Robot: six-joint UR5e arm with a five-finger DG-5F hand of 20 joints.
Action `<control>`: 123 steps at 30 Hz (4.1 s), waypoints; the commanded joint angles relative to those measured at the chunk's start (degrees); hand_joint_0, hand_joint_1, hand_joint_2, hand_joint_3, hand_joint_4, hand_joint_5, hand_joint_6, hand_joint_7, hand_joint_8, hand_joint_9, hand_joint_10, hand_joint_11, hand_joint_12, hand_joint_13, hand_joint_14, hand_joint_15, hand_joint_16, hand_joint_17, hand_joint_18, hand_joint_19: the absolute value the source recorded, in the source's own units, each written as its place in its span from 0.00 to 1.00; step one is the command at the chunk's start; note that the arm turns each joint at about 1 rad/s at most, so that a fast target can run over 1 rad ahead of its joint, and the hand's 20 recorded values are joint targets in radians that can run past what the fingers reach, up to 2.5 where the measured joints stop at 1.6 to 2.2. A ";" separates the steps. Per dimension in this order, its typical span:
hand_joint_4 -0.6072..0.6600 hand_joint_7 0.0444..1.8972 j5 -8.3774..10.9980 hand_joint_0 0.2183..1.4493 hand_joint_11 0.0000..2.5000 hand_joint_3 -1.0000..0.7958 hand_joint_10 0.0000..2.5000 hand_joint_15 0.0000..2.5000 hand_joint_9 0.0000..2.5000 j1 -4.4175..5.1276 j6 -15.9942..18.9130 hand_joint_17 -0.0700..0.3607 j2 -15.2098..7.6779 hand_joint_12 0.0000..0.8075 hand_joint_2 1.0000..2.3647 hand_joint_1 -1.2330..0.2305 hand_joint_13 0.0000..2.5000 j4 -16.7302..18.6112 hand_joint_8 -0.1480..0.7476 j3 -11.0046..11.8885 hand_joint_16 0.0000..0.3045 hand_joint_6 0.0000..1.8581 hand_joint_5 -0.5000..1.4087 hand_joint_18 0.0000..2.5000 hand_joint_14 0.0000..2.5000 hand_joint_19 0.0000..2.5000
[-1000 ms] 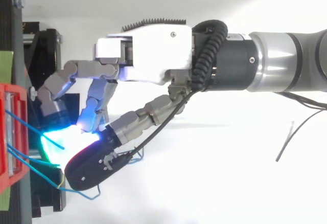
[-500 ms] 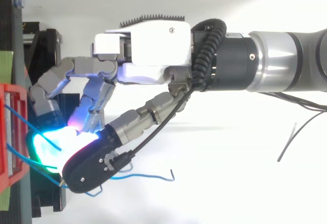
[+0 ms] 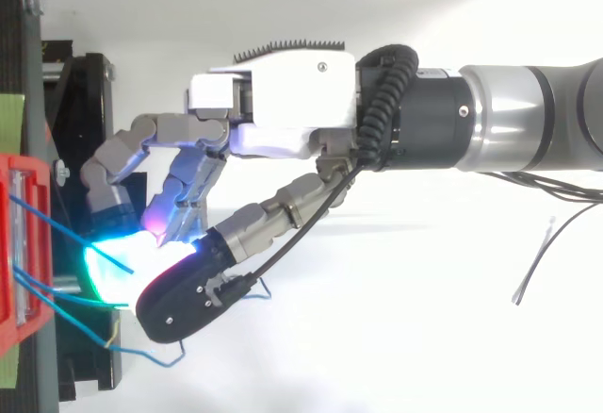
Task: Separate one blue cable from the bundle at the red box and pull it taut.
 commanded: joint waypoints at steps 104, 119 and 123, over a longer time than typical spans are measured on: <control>0.49 0.65 0.22 0.36 0.19 0.49 0.01 0.28 0.33 0.37 16.68 0.34 6.09 0.41 0.01 0.31 0.50 -2.24 0.53 -6.96 0.11 0.47 0.16 0.32 0.01 0.21; 0.49 0.64 0.13 0.36 0.21 0.49 0.01 0.37 0.29 0.46 16.68 0.36 6.00 0.44 0.01 0.32 0.54 -1.80 0.51 -8.10 0.12 0.47 0.16 0.32 0.01 0.25; 0.49 0.64 0.31 0.36 0.21 0.49 0.01 0.35 0.28 0.55 16.68 0.37 6.09 0.45 0.01 0.32 0.50 -0.74 0.51 -8.10 0.13 0.47 0.16 0.32 0.01 0.25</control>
